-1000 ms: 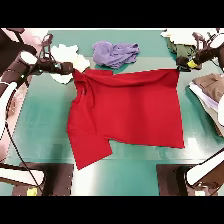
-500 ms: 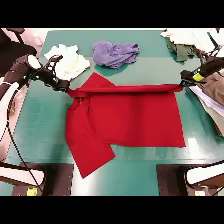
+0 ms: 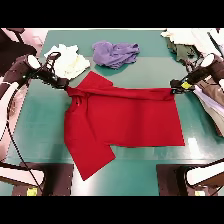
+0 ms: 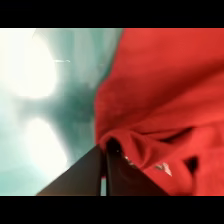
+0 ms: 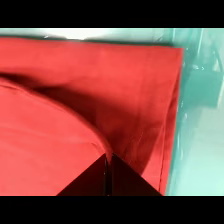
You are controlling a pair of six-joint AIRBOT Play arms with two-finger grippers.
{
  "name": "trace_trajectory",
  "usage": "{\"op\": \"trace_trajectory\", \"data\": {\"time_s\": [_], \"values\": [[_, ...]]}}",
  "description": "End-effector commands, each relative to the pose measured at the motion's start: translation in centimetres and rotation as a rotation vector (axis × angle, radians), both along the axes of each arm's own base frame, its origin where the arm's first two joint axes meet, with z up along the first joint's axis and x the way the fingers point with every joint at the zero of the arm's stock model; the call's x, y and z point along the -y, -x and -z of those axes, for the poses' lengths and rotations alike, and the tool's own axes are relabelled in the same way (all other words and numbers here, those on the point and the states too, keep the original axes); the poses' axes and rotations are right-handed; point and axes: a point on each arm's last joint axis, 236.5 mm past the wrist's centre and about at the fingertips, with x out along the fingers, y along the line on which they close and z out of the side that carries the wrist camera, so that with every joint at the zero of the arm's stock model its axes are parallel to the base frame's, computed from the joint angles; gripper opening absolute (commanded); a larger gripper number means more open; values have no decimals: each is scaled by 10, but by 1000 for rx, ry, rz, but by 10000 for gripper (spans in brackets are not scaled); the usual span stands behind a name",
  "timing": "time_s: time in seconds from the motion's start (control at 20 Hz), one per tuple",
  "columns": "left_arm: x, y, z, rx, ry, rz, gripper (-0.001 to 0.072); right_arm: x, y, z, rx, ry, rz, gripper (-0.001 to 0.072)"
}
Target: Fold the shirts.
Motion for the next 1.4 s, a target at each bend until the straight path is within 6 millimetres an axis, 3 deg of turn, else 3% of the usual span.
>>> {"op": "trace_trajectory", "data": {"time_s": [0.0,0.15,0.2,0.3,0.5,0.7,0.85,0.95,1.05,1.1,1.25,1.35], "values": [[34,15,-35,4,135,77,22,-1,0,-26,58,6,-8,19],[65,30,-105,104,265,142,21,9,7,-72,146,18,13,19],[69,43,-117,98,277,166,21,12,15,-83,145,19,15,19],[70,79,-121,-1,269,224,21,17,27,-97,146,23,20,19],[63,127,-87,-225,244,260,21,12,44,-96,90,18,-1,19],[47,165,-15,-407,192,214,22,-6,75,-50,-51,-7,-33,19],[33,153,36,-348,132,119,25,-10,79,-11,-66,-5,-15,21],[29,135,45,-271,116,89,29,-6,78,4,-82,-7,-9,44],[19,131,47,-259,69,75,457,7,86,7,-117,-15,8,279],[1,133,52,-275,-6,60,511,16,90,5,-127,-19,33,317],[-60,140,54,-326,-255,-43,511,61,93,-14,-75,-24,169,328],[-50,130,50,-284,-205,-66,511,79,79,-33,36,-105,279,565]]}}
